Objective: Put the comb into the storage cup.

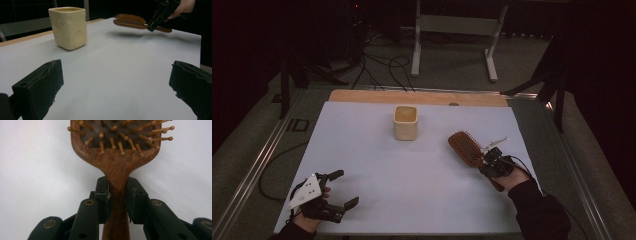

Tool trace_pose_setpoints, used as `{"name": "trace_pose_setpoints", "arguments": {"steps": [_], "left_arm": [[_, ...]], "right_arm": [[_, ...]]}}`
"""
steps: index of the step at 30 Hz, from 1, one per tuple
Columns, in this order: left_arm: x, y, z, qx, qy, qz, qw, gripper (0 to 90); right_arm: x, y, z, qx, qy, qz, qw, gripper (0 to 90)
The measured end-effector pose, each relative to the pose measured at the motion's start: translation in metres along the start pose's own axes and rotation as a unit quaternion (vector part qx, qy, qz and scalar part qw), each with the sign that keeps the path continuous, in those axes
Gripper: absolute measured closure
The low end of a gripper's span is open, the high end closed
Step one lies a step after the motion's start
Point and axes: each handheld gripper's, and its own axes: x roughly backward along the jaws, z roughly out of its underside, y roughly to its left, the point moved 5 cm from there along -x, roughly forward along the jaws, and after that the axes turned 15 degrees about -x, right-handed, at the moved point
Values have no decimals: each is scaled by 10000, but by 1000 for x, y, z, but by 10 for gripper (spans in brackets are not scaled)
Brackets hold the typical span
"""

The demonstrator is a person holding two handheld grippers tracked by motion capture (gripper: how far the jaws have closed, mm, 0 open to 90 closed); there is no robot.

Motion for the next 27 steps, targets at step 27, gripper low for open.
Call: {"name": "trace_pose_setpoints", "arguments": {"steps": [27], "left_arm": [[-2,2,3,120,58,-40,9999,2]], "right_arm": [[13,72,-4,98,-1408,-674,9877,734]]}}
